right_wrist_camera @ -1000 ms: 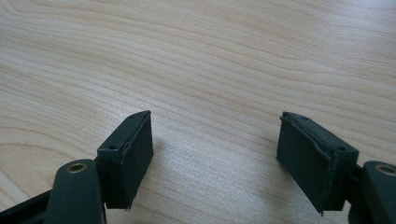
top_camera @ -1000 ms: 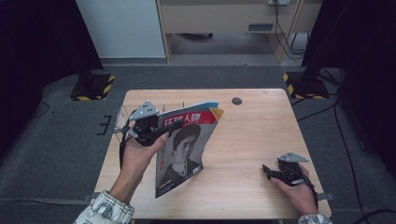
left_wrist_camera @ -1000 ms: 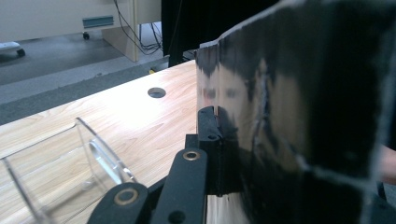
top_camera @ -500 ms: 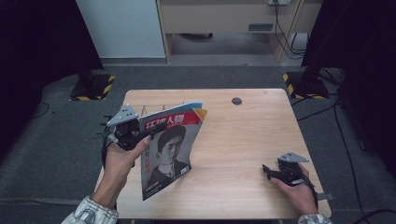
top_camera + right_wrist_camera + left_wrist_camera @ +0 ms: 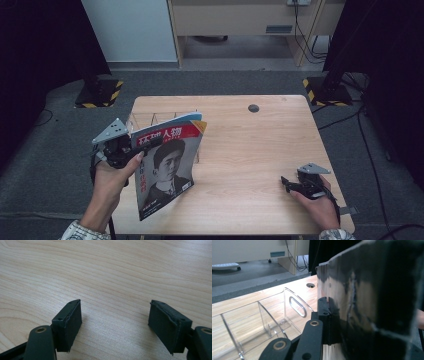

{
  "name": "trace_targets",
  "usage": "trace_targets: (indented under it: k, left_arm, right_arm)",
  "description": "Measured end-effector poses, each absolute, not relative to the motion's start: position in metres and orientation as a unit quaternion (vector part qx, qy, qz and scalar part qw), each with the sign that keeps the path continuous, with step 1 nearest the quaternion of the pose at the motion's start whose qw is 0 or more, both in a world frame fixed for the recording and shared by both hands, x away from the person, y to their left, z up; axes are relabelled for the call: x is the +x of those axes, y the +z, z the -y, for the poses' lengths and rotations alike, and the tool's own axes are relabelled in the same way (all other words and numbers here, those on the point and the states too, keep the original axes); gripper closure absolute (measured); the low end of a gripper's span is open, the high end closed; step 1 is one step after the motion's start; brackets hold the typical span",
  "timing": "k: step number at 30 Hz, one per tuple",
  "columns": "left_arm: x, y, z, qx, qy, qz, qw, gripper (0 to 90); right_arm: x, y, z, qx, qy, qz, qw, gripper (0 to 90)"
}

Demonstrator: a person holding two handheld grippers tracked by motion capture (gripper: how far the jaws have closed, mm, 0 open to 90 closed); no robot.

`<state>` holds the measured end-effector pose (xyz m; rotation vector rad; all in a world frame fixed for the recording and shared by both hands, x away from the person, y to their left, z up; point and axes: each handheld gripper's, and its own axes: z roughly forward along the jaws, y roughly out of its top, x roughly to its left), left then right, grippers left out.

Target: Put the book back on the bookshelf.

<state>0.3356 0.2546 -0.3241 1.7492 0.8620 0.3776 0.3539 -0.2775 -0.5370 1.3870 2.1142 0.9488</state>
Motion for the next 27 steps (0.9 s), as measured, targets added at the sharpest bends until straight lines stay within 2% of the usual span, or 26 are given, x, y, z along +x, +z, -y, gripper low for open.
trace_targets:
  k: [27]
  left_arm:
    - [0.314,-0.324,-0.299,0.725,0.184,-0.384,0.541,86.4]
  right_arm:
    - [0.354,-0.537,0.277,0.501,0.343,-0.764,0.218,26.8]
